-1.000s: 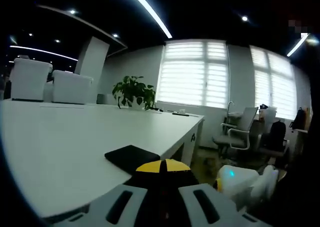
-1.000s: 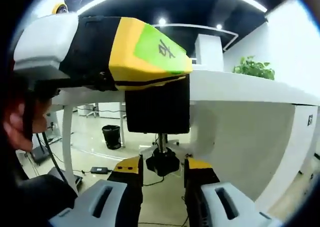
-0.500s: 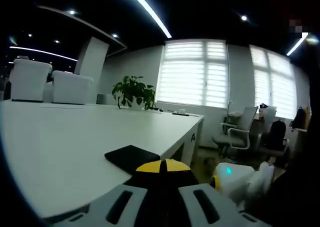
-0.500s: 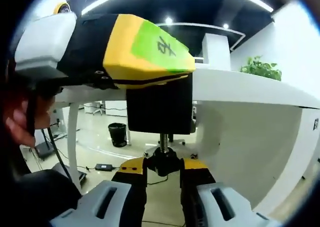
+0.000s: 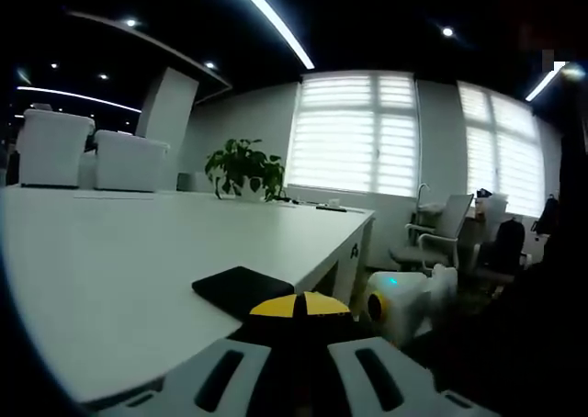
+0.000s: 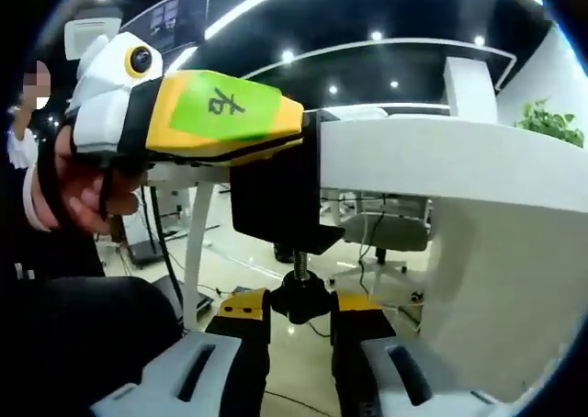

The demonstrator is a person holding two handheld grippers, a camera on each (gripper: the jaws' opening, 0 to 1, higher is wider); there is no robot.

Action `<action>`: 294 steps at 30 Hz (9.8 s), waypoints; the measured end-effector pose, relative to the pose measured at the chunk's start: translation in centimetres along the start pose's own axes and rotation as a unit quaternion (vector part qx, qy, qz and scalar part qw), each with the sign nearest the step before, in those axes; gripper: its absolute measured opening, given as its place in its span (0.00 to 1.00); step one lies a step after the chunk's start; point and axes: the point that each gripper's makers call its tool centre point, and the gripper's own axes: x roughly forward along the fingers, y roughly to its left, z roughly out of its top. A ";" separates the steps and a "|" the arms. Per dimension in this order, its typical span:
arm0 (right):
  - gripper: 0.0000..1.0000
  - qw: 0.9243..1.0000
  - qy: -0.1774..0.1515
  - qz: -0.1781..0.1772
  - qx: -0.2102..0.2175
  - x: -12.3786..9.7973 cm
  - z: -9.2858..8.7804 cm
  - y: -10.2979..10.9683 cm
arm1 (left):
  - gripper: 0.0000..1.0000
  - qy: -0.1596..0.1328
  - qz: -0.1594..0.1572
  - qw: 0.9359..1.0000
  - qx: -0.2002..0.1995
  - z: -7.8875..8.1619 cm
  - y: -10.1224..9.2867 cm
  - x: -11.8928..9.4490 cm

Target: Clamp the fixed fixture on the desktop, loosen the retaining clip, secure it to the edge of the desk, and tighten the retaining clip.

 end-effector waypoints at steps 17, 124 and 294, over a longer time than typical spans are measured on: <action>0.23 0.984 0.004 0.177 -0.031 -0.5 0.1 0.7 | 0.01 0.015 -0.006 1.000 -0.001 -0.1 -0.1 0.0; 0.24 0.984 -0.004 0.175 -0.009 -0.2 -0.1 2.3 | 0.01 0.012 -0.008 1.000 -0.004 -0.1 -0.1 -0.2; 0.31 0.988 -0.003 0.083 -0.127 -0.3 0.9 0.0 | 0.01 0.022 -0.017 1.000 -0.001 -0.2 -0.1 0.0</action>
